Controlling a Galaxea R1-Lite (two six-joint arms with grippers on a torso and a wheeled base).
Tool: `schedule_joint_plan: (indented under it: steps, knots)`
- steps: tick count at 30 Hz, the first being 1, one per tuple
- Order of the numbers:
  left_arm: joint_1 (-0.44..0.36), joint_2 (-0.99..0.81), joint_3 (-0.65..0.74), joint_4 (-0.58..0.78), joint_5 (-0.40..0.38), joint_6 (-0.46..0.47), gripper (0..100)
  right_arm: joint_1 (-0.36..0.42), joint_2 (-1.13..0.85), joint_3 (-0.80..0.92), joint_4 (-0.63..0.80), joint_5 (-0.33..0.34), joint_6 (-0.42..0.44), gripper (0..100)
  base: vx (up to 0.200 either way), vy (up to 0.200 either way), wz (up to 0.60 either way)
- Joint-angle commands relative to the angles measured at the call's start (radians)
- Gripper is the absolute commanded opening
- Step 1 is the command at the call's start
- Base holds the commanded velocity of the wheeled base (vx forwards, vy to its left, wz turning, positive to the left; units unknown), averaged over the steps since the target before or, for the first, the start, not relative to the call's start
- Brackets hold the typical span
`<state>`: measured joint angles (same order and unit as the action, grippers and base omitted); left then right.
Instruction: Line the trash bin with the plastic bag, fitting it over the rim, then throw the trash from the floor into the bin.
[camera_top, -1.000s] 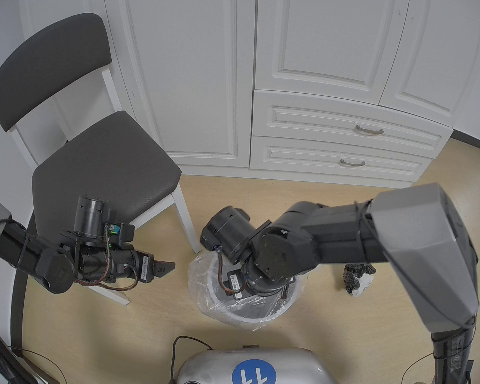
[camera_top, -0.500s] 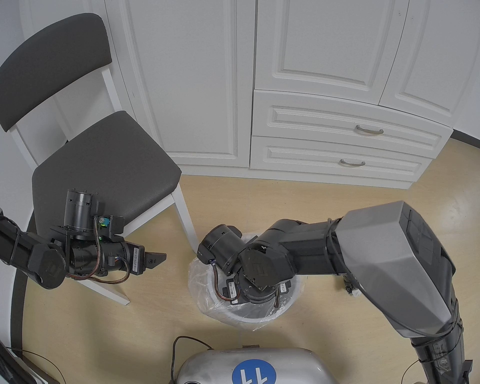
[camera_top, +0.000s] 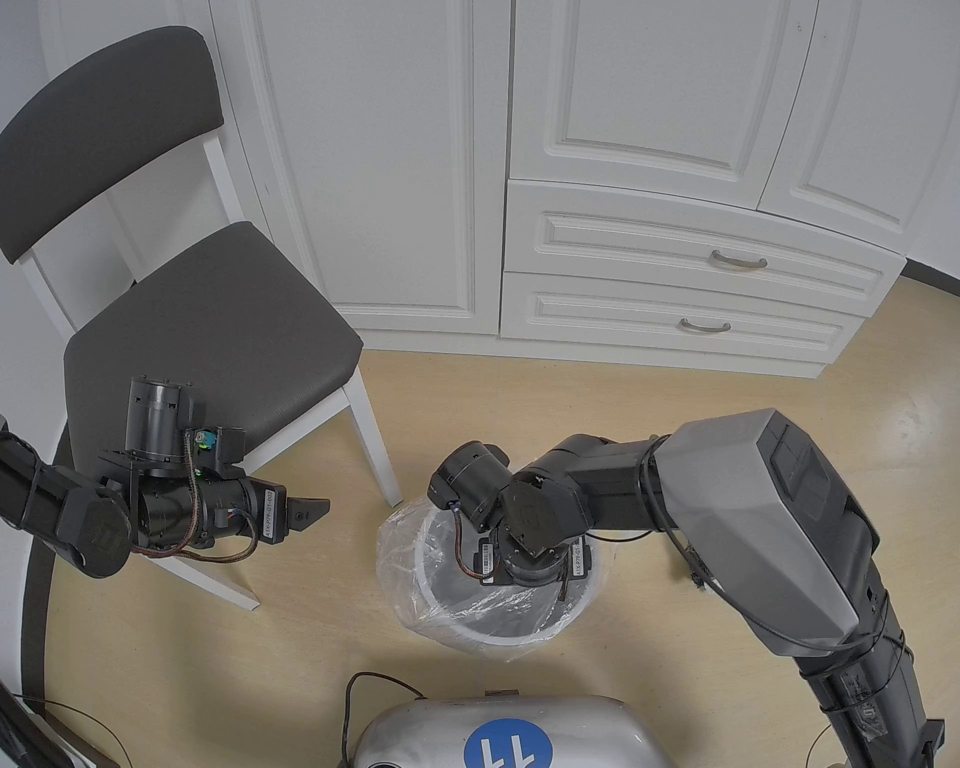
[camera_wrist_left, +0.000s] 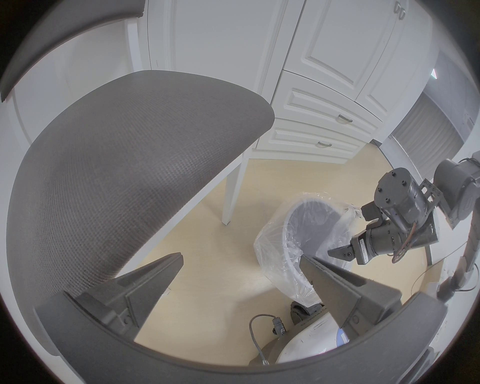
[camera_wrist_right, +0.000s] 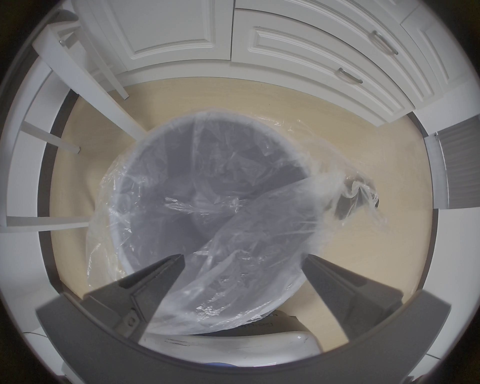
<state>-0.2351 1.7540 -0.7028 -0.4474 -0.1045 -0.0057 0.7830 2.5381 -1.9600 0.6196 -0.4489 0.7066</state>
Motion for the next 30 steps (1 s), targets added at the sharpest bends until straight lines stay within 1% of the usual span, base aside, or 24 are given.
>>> schedule_joint_plan:
  steps: [1,10,13,14,17,18,19,21,24,30]
  knots:
    - [0.003,0.002,0.000,0.000,0.000,0.000,100,-0.005,-0.002,0.012,0.002,-0.001,0.007,0,0.000,0.000,0.00]
    - [0.003,-0.002,0.003,0.000,0.000,0.000,100,0.013,-0.098,0.214,-0.001,-0.002,0.005,0,0.000,0.000,0.00]
    - [0.003,-0.002,0.003,0.000,0.002,0.001,100,0.016,-0.114,0.251,-0.003,-0.005,0.007,0,0.000,0.000,0.00]
    - [0.003,-0.001,0.003,0.000,0.002,0.001,100,0.024,-0.142,0.300,-0.008,-0.004,0.007,0,0.000,0.000,0.00]
    - [0.003,0.002,0.002,0.000,0.002,0.001,100,0.038,-0.165,0.359,-0.018,-0.002,0.019,0,0.000,0.000,0.00]
    - [0.003,0.004,0.002,0.000,0.002,0.001,100,0.038,-0.165,0.362,-0.018,-0.002,0.022,0,0.000,0.000,0.00]
    - [0.003,0.004,0.002,0.000,0.002,0.001,100,0.053,-0.167,0.375,-0.017,-0.001,0.050,0,0.000,0.000,0.00]
    - [0.003,0.004,0.002,0.000,0.002,0.001,100,0.068,-0.165,0.389,-0.017,-0.001,0.068,0,0.000,0.000,0.00]
    - [0.002,0.004,0.002,0.000,0.002,0.001,100,0.085,-0.154,0.398,-0.020,0.001,0.071,0,0.000,0.000,0.00]
    - [0.000,0.001,0.003,0.000,0.002,0.001,100,0.122,-0.070,0.391,-0.049,0.003,0.077,0,0.000,0.000,0.00]
